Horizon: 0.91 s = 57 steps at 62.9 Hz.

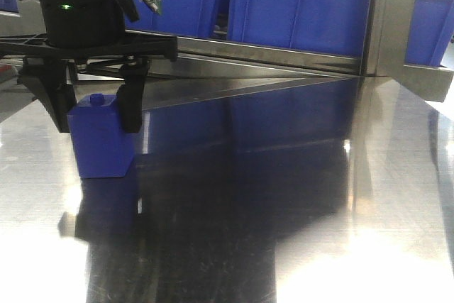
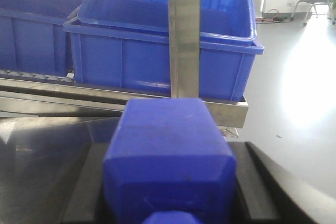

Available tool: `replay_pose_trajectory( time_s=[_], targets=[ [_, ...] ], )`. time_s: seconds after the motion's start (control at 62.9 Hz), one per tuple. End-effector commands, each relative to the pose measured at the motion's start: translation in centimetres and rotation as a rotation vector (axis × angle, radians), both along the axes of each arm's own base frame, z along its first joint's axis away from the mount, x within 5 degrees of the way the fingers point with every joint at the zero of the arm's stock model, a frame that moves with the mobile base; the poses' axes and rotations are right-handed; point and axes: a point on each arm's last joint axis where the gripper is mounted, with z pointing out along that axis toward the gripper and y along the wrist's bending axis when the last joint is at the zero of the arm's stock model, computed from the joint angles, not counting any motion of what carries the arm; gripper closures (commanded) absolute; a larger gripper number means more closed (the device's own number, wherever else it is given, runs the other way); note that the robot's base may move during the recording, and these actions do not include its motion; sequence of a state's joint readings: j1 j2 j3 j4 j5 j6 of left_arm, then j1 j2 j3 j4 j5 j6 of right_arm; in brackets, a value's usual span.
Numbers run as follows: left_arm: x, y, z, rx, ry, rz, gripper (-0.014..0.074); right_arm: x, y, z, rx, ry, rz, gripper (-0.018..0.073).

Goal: Pick and sort blue part to right shelf
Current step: 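Close the left gripper around the remaining blue bottle, then lift the blue bottle off the table with the left gripper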

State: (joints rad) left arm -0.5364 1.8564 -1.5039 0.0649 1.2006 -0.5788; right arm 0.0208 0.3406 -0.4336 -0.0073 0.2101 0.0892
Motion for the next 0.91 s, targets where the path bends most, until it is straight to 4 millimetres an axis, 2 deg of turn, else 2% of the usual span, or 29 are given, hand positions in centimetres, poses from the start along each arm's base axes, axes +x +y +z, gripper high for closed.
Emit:
replay_pose_trajectory(
  time_s=[0.0, 0.207, 0.366, 0.652, 0.779, 0.89],
  targets=[
    [-0.3, 0.2, 2.5, -0.038, -0.073, 0.007, 0.0239, -0.1, 0.0, 1.7, -0.001, -0.111, -0.003, 0.0134],
    [-0.3, 0.2, 2.6, -0.04, -0.077, 0.007, 0.0242, -0.1, 0.0, 1.7, -0.001, -0.111, -0.003, 0.0134],
    [-1.0, 0.5, 4.4, -0.072, -0.113, -0.011, 0.0242, -0.1, 0.0, 1.7, -0.001, -0.111, -0.003, 0.0134],
    [-3.7, 0.8, 8.9, -0.198, -0.287, -0.394, 0.0242, -0.1, 0.0, 1.7, -0.001, -0.111, -0.003, 0.0134],
    [-4.9, 0.9, 9.6, -0.265, -0.431, -0.535, 0.0242, -0.1, 0.0, 1.7, -0.001, -0.111, -0.003, 0.0134],
    [-5.9, 1.5, 9.6, -0.298, -0.568, -0.558, 0.0242, -0.1, 0.0, 1.7, -0.001, -0.111, -0.003, 0.0134]
  ],
)
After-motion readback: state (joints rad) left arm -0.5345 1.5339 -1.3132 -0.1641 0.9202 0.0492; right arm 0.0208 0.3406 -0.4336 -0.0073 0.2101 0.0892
